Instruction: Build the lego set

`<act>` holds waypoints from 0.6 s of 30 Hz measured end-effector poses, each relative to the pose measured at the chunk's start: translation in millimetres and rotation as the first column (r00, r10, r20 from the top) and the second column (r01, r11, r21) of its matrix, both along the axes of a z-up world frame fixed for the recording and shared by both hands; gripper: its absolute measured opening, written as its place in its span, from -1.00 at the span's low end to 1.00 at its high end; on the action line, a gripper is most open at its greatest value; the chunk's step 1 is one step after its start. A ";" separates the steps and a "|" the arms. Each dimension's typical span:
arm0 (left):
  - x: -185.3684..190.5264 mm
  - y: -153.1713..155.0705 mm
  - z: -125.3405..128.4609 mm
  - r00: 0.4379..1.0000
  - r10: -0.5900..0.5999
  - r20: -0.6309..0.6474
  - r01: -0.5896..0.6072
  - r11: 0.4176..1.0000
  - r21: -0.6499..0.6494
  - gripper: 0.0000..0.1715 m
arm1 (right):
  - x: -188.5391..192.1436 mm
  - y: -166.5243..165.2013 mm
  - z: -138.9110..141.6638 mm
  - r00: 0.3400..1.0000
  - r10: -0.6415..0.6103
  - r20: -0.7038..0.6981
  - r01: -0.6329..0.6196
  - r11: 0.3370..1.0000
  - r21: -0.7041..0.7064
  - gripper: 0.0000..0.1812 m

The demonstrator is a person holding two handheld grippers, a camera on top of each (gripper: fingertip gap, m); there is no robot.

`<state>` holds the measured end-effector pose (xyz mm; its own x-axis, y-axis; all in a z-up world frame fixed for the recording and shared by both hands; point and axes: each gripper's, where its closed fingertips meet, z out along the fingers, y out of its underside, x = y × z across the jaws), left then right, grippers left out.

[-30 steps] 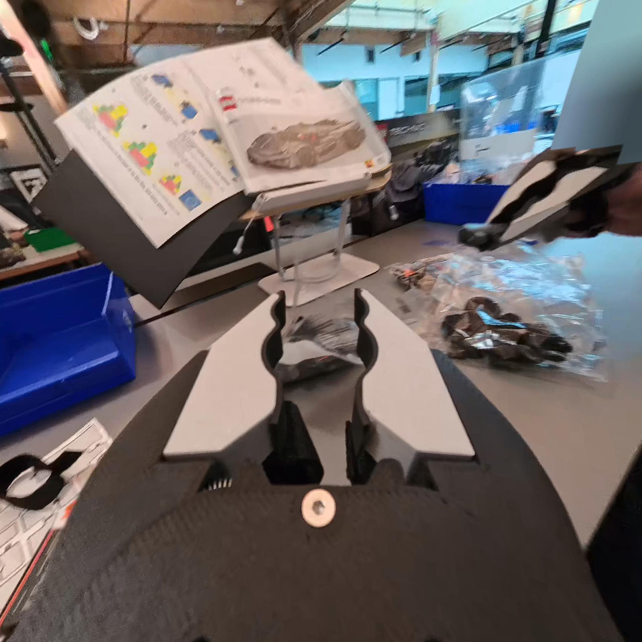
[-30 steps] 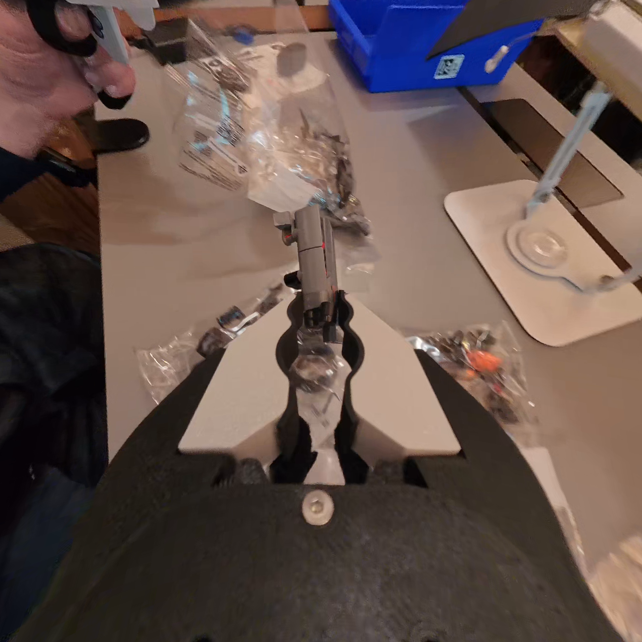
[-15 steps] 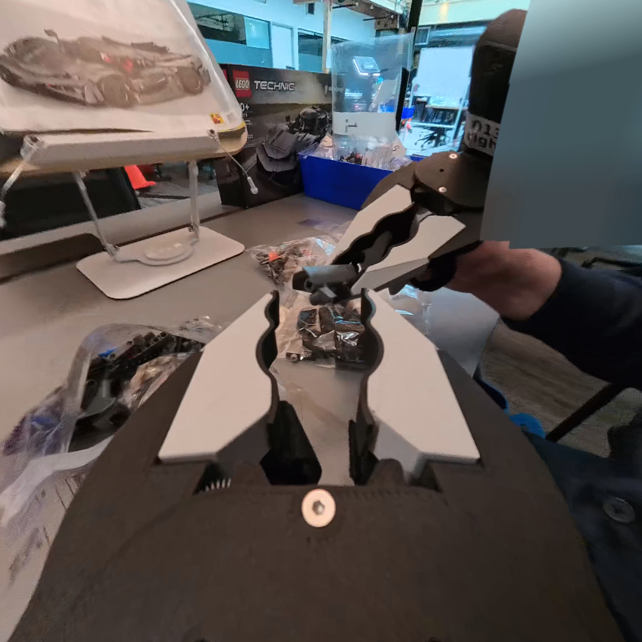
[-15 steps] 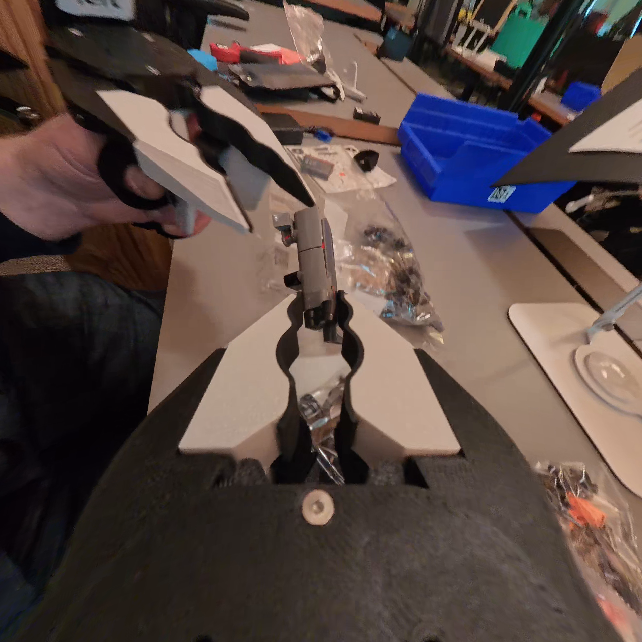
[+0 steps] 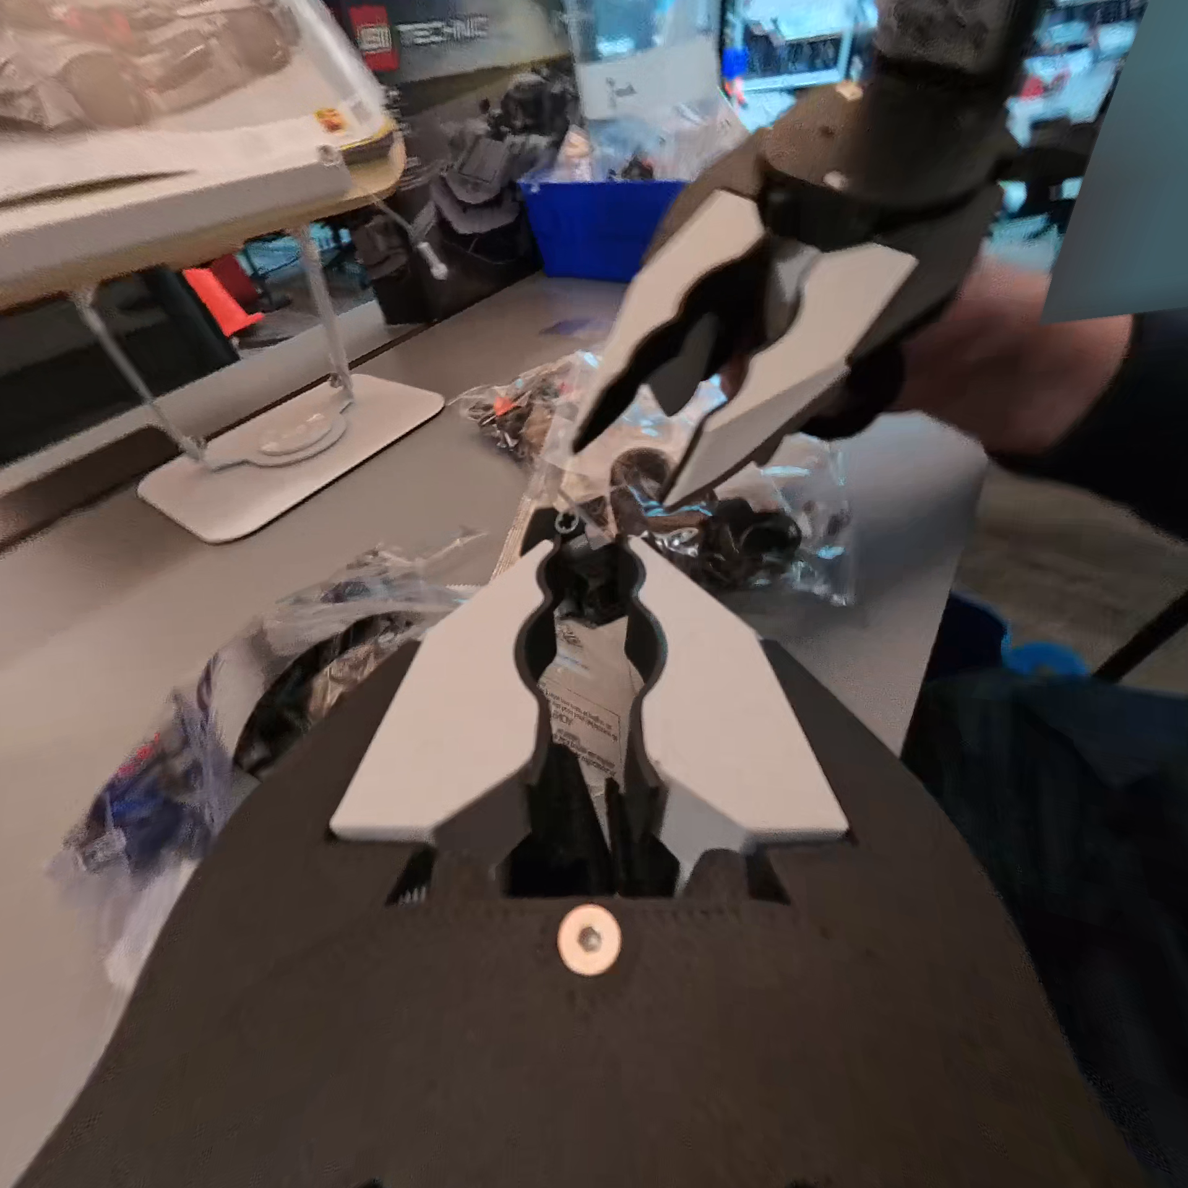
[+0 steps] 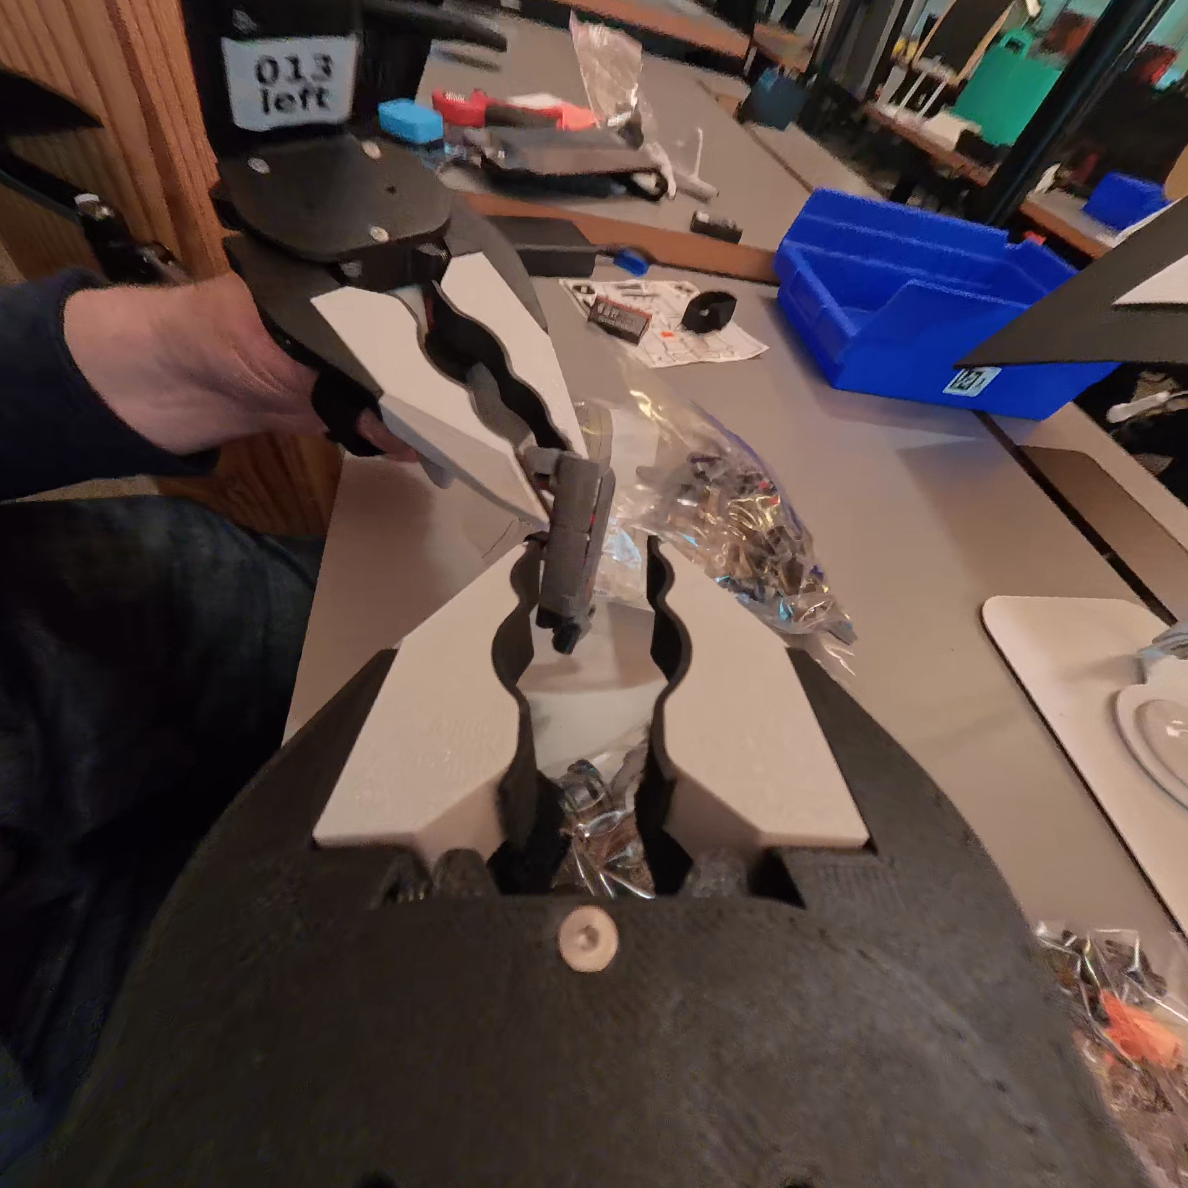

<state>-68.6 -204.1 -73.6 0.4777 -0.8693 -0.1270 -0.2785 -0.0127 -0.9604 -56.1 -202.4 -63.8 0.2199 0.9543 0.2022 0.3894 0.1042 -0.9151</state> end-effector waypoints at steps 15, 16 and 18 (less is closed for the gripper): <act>1.1 -6.0 -4.3 0.977 -0.147 -0.157 0.172 0.973 0.157 -0.84 | -13.3 -5.2 -14.8 0.983 0.181 -0.037 -0.184 0.968 -0.169 -1.00; 0.9 -6.6 -2.4 0.977 -0.158 -0.141 0.180 0.971 0.158 -0.83 | -12.6 -3.2 -11.6 0.984 0.169 -0.058 -0.177 0.969 -0.174 -1.00; 0.7 -8.9 0.3 0.976 -0.183 -0.118 0.200 0.967 0.160 -0.84 | -11.7 -1.0 -10.8 0.984 0.162 -0.069 -0.173 0.962 -0.212 -0.75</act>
